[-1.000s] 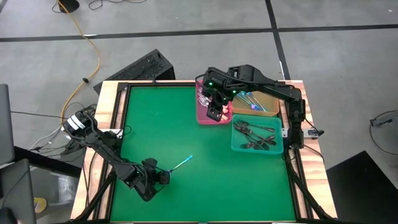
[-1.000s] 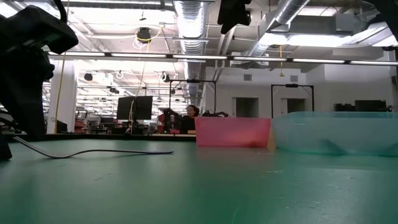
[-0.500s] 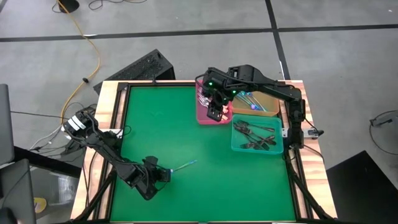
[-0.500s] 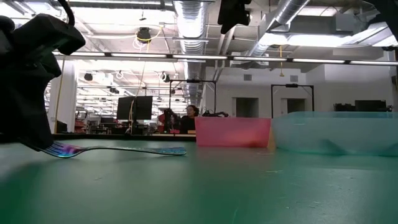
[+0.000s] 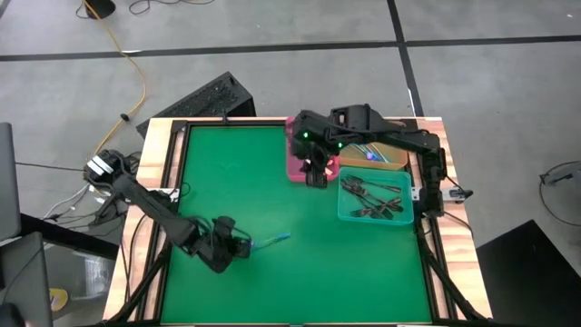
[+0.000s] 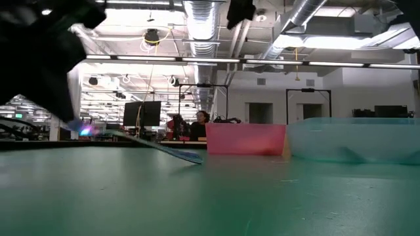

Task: Sort silverware by color (type)
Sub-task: Put the blue fork into the orange bin

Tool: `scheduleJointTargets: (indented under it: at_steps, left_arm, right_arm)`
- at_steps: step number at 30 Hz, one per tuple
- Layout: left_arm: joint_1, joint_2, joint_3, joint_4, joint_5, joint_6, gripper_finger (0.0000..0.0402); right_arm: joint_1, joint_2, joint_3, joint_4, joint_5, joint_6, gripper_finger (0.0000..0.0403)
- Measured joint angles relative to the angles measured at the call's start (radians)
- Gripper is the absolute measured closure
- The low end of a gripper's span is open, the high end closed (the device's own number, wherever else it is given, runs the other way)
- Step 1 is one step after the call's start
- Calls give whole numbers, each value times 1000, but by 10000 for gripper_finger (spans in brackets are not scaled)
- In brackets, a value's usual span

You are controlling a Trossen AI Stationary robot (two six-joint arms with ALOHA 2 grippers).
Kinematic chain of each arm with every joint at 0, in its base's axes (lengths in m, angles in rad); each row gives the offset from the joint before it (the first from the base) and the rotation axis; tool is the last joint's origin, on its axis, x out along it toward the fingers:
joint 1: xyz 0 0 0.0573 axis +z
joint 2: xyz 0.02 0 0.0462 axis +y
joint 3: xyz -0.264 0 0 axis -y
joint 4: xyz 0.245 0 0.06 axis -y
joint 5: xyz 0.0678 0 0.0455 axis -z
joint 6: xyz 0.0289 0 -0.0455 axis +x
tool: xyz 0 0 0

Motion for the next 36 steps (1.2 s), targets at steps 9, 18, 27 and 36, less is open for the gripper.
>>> scheduleJointTargets:
  at_steps: [9, 18, 27, 36]
  left_arm:
    - [207, -233, 0, -134, 36, 298, 401]
    - [410, -370, 1, -120, 192, 553, 401]
    - [565, -387, 1, -43, 355, 659, 401]
    - [653, -379, 2, 14, 421, 696, 401]
  right_arm:
    - [140, 12, 0, 132, 12, -134, 223]
    - [180, 18, -97, 257, 113, -132, 223]
    - [225, 18, -240, 383, 246, -138, 223]
    - [249, 13, -351, 480, 263, -154, 223]
